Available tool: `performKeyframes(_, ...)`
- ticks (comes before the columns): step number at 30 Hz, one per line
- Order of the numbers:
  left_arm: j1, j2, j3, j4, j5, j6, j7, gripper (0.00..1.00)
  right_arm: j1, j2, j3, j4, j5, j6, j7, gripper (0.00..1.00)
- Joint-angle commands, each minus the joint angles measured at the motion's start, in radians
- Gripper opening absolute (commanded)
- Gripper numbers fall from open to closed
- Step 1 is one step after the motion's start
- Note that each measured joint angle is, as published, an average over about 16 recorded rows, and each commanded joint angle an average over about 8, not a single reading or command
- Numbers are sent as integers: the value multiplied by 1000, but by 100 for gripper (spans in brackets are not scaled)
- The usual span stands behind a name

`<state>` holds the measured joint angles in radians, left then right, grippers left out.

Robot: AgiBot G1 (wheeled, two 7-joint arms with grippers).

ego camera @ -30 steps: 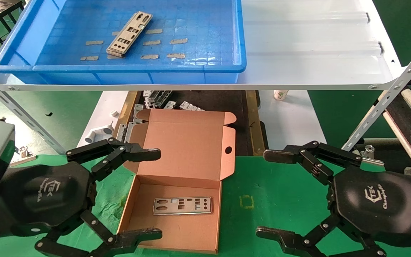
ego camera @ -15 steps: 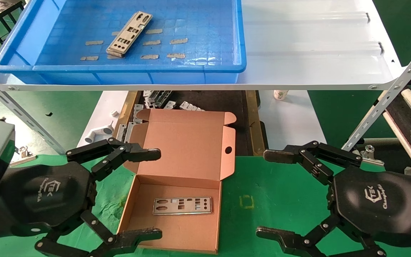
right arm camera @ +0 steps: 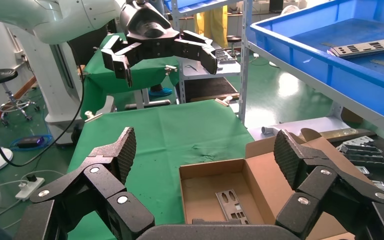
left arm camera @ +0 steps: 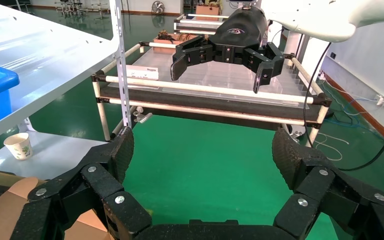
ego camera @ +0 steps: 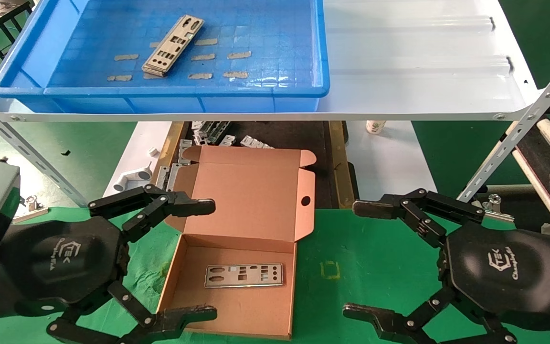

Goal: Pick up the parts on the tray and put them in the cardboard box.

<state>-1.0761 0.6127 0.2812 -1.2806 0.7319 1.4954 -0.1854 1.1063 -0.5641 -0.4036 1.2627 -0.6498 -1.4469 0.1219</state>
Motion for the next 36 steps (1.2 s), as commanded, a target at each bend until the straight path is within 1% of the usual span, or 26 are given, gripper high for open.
performKeyframes(1,0,0,0,0,0,0,0,100,0,0,0,0,0,0,0,100)
performKeyframes(36,0,0,0,0,0,0,0,100,0,0,0,0,-1,0,0,100)
